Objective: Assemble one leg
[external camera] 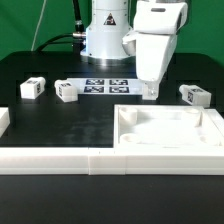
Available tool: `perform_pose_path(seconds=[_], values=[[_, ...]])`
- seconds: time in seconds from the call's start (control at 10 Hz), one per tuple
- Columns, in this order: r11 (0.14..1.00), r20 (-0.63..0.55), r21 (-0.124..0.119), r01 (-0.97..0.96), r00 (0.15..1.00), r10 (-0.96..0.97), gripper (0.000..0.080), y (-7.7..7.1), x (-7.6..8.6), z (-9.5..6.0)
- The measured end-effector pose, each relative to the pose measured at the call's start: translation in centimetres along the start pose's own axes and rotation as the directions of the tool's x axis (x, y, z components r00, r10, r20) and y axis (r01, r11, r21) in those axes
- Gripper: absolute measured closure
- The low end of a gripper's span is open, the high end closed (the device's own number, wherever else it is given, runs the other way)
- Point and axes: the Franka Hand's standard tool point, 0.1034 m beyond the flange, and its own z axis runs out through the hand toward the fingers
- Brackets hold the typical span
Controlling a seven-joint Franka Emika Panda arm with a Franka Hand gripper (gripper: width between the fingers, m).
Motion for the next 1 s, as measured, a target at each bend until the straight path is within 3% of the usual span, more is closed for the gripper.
perform_pose_path(seconds=[0.2,0.4,0.8,1.0], values=[[0.928,-0.007,0.023,-0.372,0.928,0.372,0.0151,-1.6,-0.2,0.7],[0.799,0.005,0.027,-0.601,0.799,0.601,0.0151,-3.0,1.0,0.9],[0.551,0.02,0.041,-0.834,0.552,0.834,0.0151,-5.1,3.8,1.0],[0.549,0.02,0.045,-0.834,0.551,0.835,0.0151,-5.1,3.8,1.0]])
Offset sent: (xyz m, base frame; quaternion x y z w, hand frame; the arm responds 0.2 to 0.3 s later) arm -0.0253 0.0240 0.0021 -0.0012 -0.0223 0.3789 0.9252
